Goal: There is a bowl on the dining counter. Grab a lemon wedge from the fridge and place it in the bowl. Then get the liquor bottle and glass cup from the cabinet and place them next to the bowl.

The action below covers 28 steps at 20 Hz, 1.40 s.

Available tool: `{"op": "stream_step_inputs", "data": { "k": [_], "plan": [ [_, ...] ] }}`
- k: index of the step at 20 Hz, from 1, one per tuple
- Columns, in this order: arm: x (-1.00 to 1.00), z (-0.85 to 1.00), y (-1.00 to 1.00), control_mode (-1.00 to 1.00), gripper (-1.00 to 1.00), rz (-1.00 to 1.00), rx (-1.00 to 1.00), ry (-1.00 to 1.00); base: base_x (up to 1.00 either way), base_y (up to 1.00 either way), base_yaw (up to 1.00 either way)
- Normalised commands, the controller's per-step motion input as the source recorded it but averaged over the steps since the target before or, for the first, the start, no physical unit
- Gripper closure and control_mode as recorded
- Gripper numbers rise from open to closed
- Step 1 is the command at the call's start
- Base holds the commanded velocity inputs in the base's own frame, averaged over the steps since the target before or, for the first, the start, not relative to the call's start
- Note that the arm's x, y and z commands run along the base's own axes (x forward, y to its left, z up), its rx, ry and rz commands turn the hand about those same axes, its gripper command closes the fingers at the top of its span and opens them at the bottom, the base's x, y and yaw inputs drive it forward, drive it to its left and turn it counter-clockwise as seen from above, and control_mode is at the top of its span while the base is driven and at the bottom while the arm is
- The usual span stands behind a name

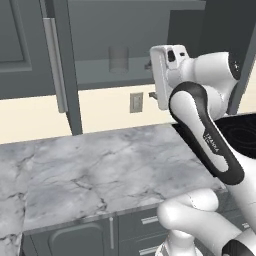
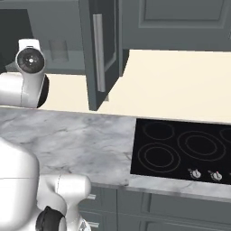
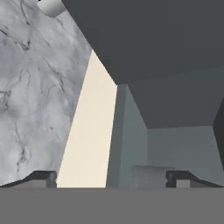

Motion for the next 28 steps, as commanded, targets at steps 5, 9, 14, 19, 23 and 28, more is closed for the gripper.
{"op": "stream_step_inputs", "data": {
  "k": [5,9,14,19,23,28],
  "plan": [
    [0.05,0.24,0.07,-1.00,-1.00,0.06,-0.14,-0.27,0.00,0.00,0.00],
    [0.00,0.24,0.07,-1.00,-1.00,0.00,-0.16,-0.25,0.00,0.00,0.00],
    [0.26,0.24,0.03,-1.00,-1.00,-0.02,-0.12,-0.09,0.00,0.00,0.00],
    [0.32,0.23,0.00,-1.00,-1.00,-0.01,-0.05,-0.01,0.00,0.00,0.00],
    [0.27,0.02,0.00,-1.00,-1.00,0.00,0.00,0.10,0.00,0.00,0.00],
    [0.24,0.00,0.03,-1.00,-1.00,0.00,0.00,0.10,0.00,0.00,0.00]
  ]
}}
